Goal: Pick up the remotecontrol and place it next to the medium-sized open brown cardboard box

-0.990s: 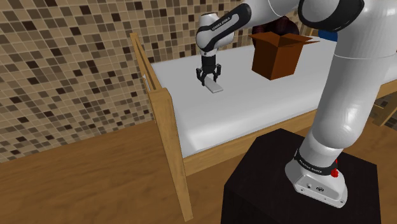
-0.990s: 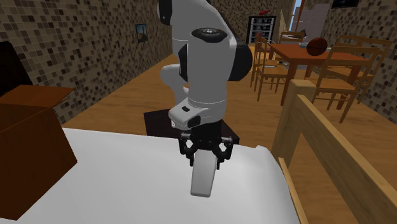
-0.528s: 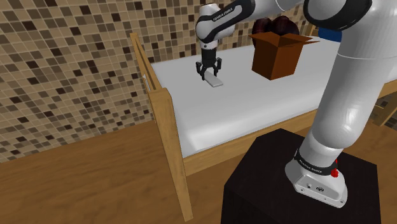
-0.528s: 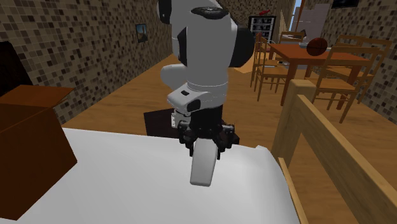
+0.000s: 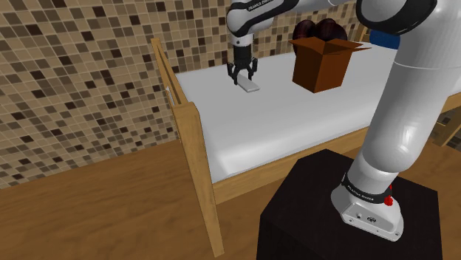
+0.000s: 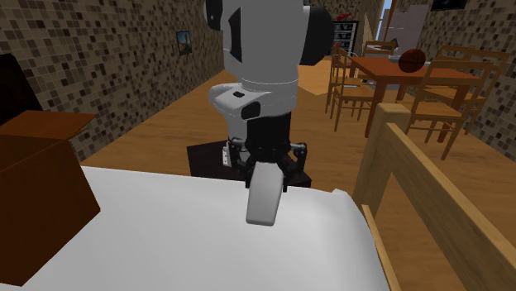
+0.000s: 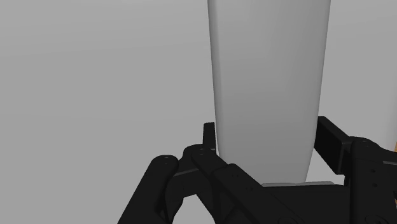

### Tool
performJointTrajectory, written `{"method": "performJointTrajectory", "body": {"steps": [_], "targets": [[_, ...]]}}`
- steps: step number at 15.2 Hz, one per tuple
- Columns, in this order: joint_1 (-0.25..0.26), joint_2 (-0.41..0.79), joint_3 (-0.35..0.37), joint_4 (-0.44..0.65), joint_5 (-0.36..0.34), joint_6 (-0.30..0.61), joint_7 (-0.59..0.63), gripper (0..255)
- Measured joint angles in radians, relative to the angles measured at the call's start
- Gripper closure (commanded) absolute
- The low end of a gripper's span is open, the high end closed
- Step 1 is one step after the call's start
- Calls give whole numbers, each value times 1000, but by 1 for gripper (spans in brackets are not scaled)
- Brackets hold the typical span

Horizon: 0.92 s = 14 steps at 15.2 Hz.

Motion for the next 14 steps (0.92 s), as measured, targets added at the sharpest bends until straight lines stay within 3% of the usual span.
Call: {"method": "performJointTrajectory", "body": {"steps": [14], "targets": [[0, -8, 0, 178, -1, -186, 0, 255]]}}
